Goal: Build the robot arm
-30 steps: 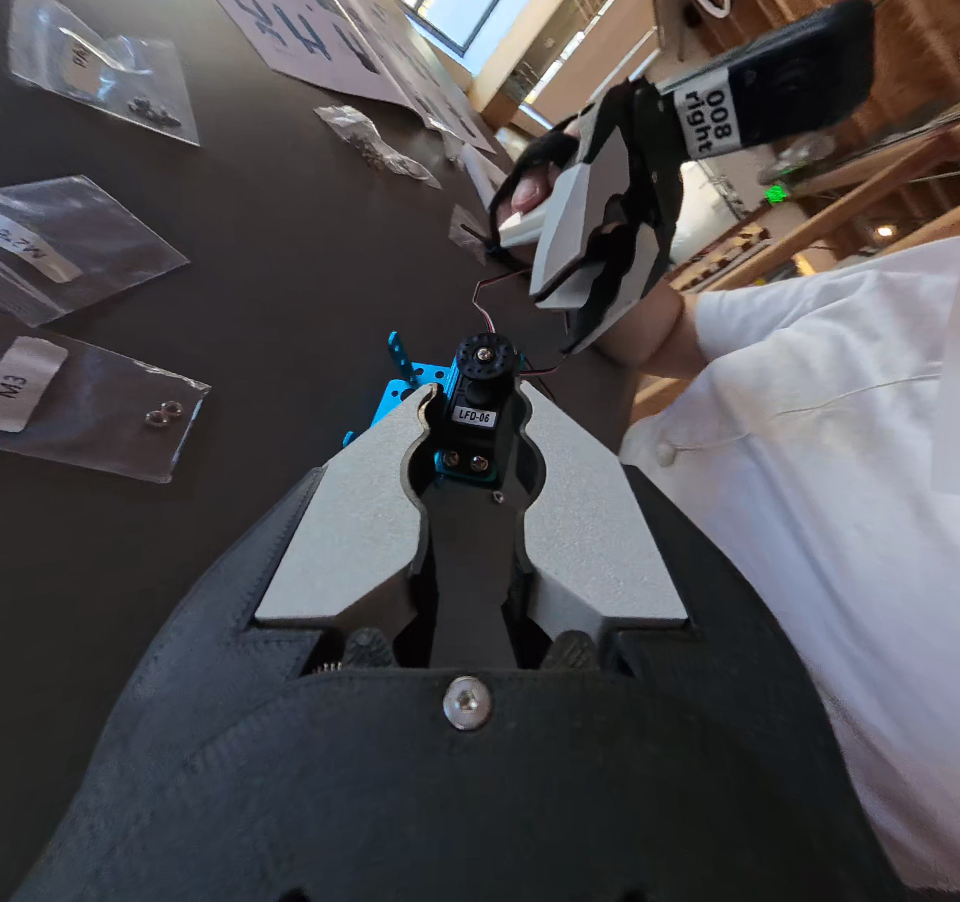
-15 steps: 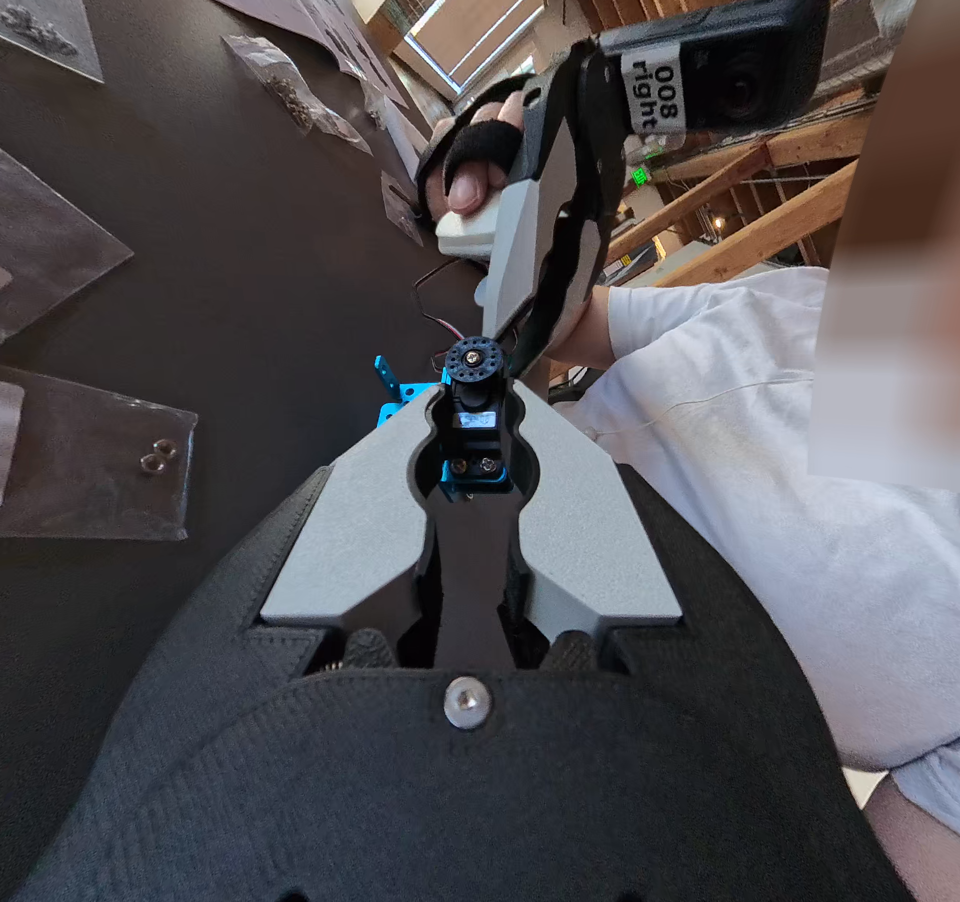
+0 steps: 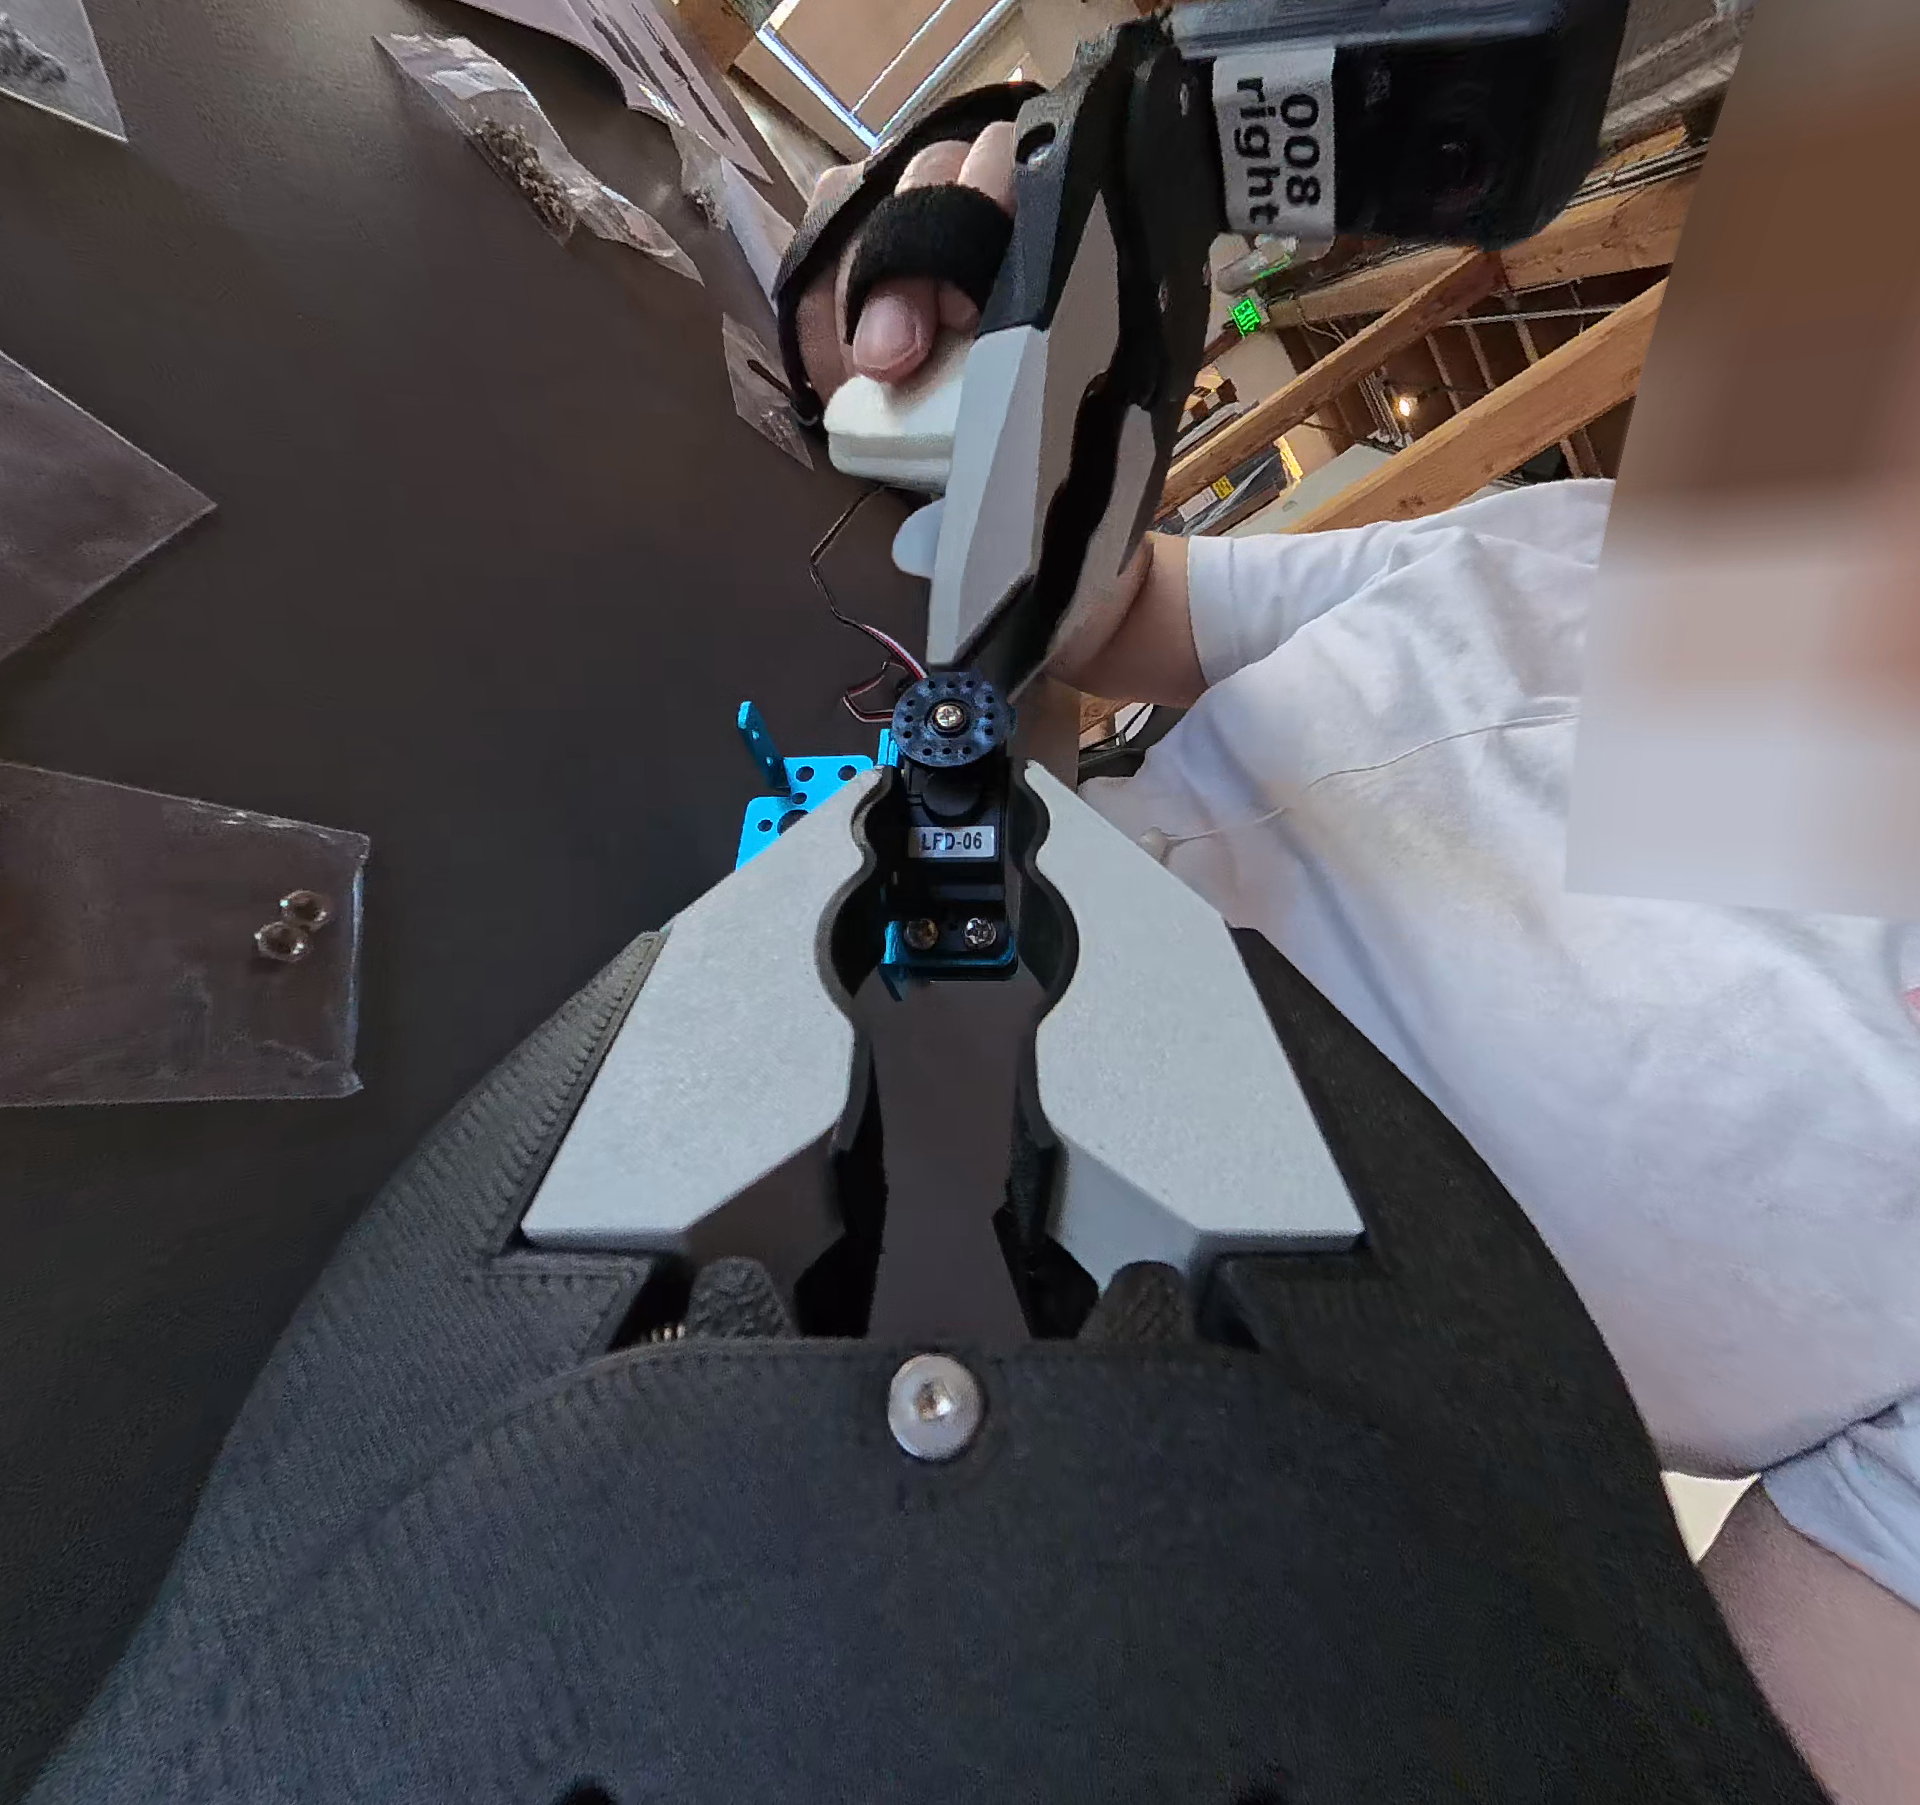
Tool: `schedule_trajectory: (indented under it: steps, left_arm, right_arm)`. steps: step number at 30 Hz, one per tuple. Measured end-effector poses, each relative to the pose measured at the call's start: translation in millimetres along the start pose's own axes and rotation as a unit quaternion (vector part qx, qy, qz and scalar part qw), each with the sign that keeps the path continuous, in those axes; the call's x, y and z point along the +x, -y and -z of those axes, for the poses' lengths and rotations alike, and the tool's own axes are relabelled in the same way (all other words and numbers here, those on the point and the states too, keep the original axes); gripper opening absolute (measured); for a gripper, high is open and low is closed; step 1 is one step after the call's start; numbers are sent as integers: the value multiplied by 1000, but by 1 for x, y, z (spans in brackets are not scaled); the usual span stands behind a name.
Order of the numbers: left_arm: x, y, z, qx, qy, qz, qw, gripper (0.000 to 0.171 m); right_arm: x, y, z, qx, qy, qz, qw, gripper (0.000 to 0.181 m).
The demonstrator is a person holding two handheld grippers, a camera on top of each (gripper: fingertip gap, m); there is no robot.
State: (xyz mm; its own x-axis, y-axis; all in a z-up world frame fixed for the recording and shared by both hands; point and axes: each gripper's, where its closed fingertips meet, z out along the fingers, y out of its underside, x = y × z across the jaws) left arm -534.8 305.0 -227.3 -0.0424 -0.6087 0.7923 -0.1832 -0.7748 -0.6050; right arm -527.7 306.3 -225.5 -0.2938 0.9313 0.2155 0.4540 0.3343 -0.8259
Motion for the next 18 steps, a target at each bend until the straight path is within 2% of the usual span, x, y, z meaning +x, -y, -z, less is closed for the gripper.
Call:
schedule_trajectory:
  steps: [6, 18]
  left_arm:
    - [-3, 2, 1, 2, -3, 4, 1000, 19]
    - [-4, 3, -3, 6, -5, 6, 1000, 19]
  right_arm:
    - [1, -5, -3, -16, -26, 48, 998, 11]
    - [2, -8, -7, -36, -46, 64, 996, 9]
